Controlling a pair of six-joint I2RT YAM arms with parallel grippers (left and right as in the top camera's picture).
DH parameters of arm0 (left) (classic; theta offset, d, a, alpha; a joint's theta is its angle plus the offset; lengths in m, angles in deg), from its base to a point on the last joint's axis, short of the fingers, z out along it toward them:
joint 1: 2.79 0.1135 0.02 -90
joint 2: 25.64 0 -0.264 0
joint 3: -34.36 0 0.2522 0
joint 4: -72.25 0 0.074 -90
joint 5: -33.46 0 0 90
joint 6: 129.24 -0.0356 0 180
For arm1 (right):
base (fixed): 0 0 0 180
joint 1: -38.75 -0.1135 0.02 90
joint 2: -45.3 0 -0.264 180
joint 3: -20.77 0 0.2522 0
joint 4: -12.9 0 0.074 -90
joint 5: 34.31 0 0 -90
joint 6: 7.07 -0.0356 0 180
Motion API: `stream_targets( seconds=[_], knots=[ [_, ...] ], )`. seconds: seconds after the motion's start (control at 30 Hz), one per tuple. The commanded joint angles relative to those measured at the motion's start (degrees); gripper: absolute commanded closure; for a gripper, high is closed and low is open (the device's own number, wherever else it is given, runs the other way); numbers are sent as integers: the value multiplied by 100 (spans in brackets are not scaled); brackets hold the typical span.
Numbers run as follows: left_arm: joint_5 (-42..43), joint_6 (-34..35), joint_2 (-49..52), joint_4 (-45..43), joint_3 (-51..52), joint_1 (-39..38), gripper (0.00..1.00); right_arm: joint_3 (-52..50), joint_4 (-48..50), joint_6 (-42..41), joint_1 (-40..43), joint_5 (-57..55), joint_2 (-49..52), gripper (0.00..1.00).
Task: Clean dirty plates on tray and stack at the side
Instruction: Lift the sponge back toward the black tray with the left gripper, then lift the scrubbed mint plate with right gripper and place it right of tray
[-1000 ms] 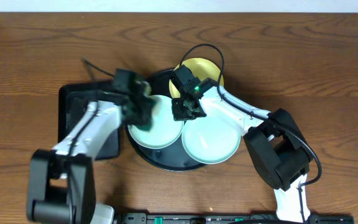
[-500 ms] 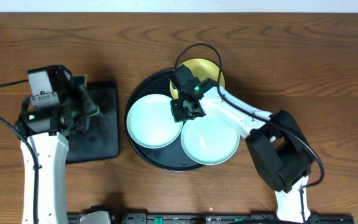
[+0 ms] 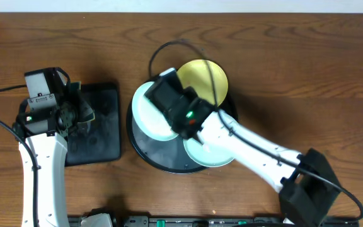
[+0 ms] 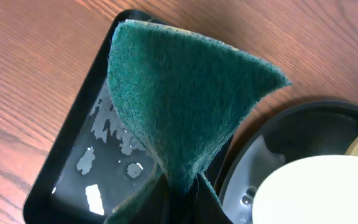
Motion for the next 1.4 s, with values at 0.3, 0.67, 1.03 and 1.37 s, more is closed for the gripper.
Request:
stream_targets(
  seconds=[0.3, 0.67, 1.03, 1.37],
  knots=[
    [-76, 28, 72, 55, -42, 31, 92, 48, 201, 531, -1259, -4286, -151, 99],
    [-74, 31, 74, 57, -42, 31, 93, 48, 262, 667, -1408, -4457, -761, 99],
    [-76, 28, 94, 96, -42, 31, 92, 46, -422, -37, -796, -1779, -896, 99],
    [-74, 31, 94, 116, -42, 31, 93, 44, -516, -343, 1040, 2540, -927, 99]
  ],
)
